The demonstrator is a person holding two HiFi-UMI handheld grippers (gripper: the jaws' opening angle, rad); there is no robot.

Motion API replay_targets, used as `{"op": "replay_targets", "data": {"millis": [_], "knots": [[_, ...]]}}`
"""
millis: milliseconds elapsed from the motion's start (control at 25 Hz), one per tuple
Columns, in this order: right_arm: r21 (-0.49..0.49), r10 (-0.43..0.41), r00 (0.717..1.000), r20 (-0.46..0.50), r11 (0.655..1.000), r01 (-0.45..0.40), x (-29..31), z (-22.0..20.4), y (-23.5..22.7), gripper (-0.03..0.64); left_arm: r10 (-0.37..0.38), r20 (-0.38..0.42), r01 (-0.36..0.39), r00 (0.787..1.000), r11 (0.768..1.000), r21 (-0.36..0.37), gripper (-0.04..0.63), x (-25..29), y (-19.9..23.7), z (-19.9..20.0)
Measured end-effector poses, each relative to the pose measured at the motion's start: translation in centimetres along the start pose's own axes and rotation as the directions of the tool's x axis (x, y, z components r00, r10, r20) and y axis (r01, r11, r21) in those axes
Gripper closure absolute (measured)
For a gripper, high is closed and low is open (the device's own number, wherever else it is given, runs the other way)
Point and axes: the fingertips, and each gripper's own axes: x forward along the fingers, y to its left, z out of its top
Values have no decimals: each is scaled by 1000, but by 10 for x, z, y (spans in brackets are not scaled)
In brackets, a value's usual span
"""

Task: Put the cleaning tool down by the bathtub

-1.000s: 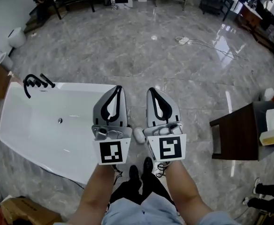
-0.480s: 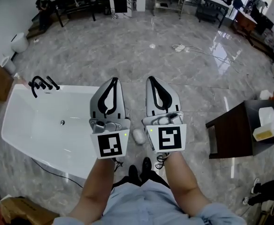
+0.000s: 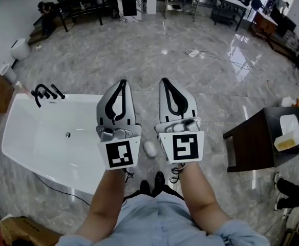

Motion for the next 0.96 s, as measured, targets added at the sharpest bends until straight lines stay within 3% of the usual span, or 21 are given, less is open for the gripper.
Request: {"op": "replay_targets", "data": {"millis": [960], "knots": [[-5, 3, 1000, 31, 1000, -3, 2, 8, 2, 604, 1, 22, -2, 1000, 999, 41, 580, 3, 1, 10]]}}
